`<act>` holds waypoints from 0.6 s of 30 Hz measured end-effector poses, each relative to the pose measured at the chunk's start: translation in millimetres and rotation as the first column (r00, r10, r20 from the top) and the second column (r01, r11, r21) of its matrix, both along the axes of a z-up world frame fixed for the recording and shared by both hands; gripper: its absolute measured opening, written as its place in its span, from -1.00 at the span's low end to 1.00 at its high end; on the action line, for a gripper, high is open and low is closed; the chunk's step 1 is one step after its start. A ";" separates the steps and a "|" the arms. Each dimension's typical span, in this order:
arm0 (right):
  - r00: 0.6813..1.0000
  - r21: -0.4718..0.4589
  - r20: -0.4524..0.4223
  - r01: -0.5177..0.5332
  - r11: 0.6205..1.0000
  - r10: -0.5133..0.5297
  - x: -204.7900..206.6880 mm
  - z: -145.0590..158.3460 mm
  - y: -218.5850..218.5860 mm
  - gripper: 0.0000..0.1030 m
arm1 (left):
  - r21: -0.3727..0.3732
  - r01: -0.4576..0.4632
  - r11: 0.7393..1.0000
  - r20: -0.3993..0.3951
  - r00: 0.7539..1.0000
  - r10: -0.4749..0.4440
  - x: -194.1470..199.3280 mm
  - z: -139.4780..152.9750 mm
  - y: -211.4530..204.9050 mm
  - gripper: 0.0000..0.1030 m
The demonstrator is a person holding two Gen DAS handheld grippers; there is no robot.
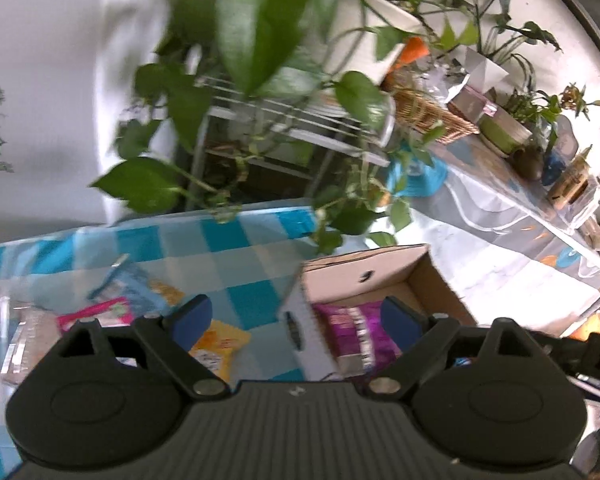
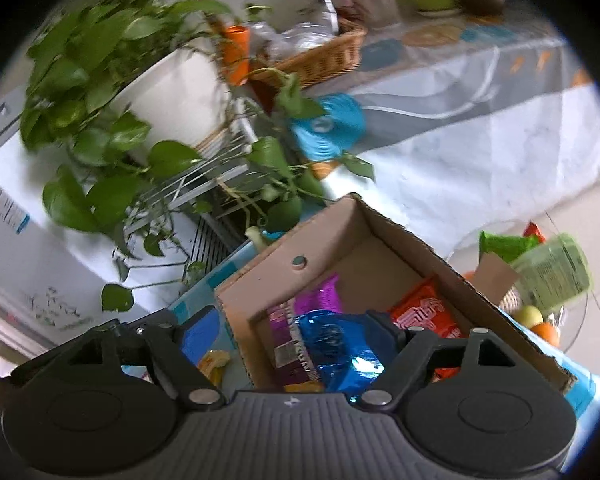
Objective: Organize snacks
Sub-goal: 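Move the left gripper over the silver foil bag while the right gripper moves over the green bag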
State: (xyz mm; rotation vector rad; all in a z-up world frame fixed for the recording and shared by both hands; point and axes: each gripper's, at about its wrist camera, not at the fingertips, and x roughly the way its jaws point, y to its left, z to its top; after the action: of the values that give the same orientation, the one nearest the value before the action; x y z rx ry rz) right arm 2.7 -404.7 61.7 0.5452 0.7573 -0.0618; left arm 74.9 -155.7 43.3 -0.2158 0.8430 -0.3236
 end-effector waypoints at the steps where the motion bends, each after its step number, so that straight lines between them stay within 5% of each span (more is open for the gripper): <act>1: 1.000 -0.008 0.003 -0.012 1.000 0.012 0.8 0.7 3.6 0.65 | 0.004 -0.005 1.000 -0.002 1.000 0.005 -0.4 -0.3 4.8 0.77; 18: 0.984 -0.082 -0.006 -0.179 0.980 0.179 20.5 -2.4 64.3 0.65 | 0.096 -0.147 0.985 -0.034 0.988 0.151 -7.6 -13.1 107.7 0.83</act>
State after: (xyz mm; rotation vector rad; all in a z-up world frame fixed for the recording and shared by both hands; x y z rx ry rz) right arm 23.2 -340.4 59.3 0.3968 0.7966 0.0739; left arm 67.3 -48.0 30.1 -0.1980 0.8757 -0.1400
